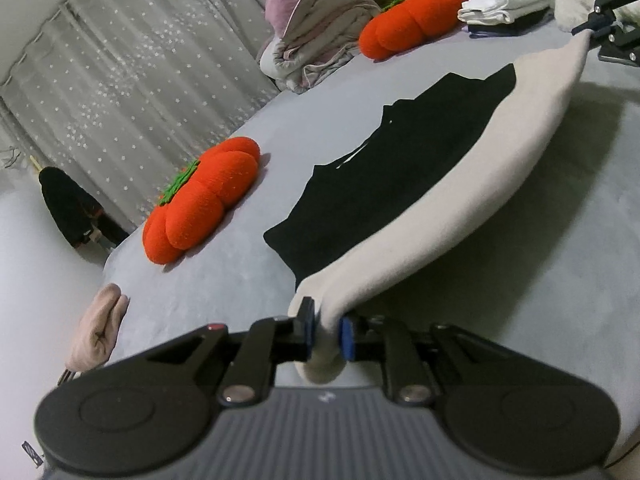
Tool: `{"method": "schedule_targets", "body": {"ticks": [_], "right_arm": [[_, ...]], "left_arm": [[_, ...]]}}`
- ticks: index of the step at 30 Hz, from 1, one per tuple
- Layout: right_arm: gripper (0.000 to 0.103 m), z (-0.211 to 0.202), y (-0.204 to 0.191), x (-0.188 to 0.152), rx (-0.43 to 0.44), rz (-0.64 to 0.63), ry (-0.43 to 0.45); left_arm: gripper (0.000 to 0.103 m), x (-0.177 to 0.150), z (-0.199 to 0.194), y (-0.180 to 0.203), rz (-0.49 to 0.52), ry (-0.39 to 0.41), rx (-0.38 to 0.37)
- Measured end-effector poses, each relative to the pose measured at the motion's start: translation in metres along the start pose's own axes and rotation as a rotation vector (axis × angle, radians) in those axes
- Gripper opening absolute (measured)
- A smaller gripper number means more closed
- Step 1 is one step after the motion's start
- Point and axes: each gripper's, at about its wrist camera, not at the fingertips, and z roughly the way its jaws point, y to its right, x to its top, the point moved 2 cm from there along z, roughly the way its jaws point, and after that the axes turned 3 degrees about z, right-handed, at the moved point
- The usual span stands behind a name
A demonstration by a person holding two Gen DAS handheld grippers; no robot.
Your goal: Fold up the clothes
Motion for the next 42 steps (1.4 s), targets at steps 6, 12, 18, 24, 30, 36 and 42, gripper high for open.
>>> {"method": "schedule_targets", "body": {"ticks": [6, 12, 18, 24, 30, 36, 42], "right_arm": [[0.005, 0.005, 0.011, 0.007, -0.025, 0.025, -0.004], [0.005, 0.006, 0.016, 0.011, -0.009, 0.032, -0.038], [0.005, 0.000, 0.014, 0.006, 0.064, 0.038, -0.078], [0.005, 0.004, 0.021, 0.012, 0.054, 0.025, -0.077], [0.005, 0.018, 0.038, 0.022, 0.076, 0.040, -0.101], [0.005, 0.034, 0.056, 0.036, 0.093, 0.062, -0.120], [0.005, 0.060, 0.072, 0.045, 0.132, 0.104, -0.149]], "left_arm": [[0.015, 0.004, -0.001, -0.015, -0.066, 0.011, -0.002], [0.015, 0.006, 0.002, -0.024, -0.116, -0.007, -0.006], [0.015, 0.006, 0.004, -0.024, -0.113, -0.010, -0.006], [0.015, 0.016, 0.007, -0.028, -0.130, -0.015, 0.012], [0.015, 0.030, 0.019, -0.046, -0.178, -0.019, 0.006], [0.015, 0.046, 0.039, -0.060, -0.204, -0.029, 0.025], [0.015, 0.056, 0.067, -0.077, -0.264, -0.055, -0.008]]}}
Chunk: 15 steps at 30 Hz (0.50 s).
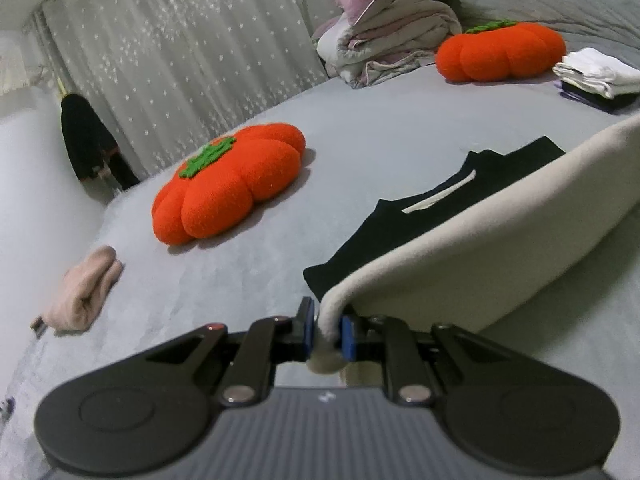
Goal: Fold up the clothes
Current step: 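Carry the cream side edge over the black shirt with both grippers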
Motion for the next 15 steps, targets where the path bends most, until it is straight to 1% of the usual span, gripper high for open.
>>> {"method": "schedule_targets", "body": {"ticks": [4, 8, 12, 15], "right_arm": [[0.006, 0.017, 0.011, 0.005, 0.048, 0.025, -0.027], [0.006, 0.035, 0.025, 0.010, 0.080, 0.059, -0.032], [0.006, 0.058, 0.038, 0.015, 0.100, 0.096, -0.034], [0.006, 0.077, 0.044, 0.016, 0.098, 0.119, -0.030]], "left_arm": [[0.015, 0.009, 0.022, -0.007, -0.029, -0.024, -0.025], [0.015, 0.016, 0.041, -0.012, -0.040, -0.027, -0.045], [0.015, 0.023, 0.065, -0.016, -0.087, -0.045, -0.077], [0.015, 0.024, 0.085, -0.018, -0.104, -0.069, -0.090]]}}
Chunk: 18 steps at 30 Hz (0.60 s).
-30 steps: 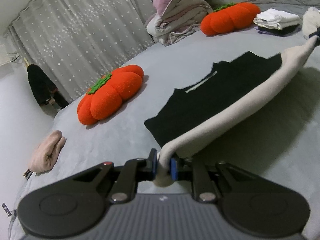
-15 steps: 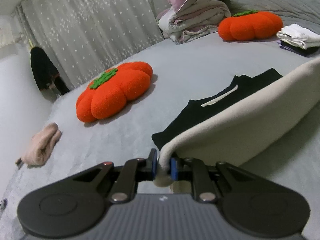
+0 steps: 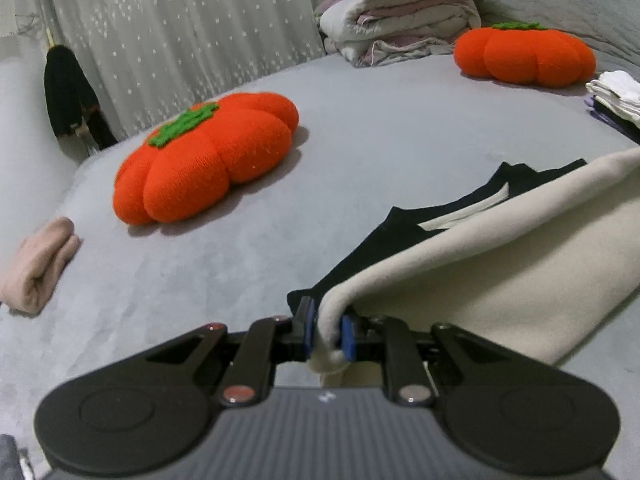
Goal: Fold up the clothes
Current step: 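Carry the cream side edge over the black shirt with both grippers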
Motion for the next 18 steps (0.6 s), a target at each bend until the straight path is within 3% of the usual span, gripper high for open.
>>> {"method": "schedule_targets", "body": {"ticks": [7, 18], "right_arm": [[0.006, 0.025, 0.003, 0.010, -0.042, 0.035, 0.036], [0.007, 0.053, 0.010, 0.012, -0.065, 0.070, 0.019]], "left_arm": [[0.015, 0.001, 0.027, -0.011, -0.043, -0.026, -0.020], [0.015, 0.016, 0.054, -0.017, -0.106, -0.037, -0.026]]}}
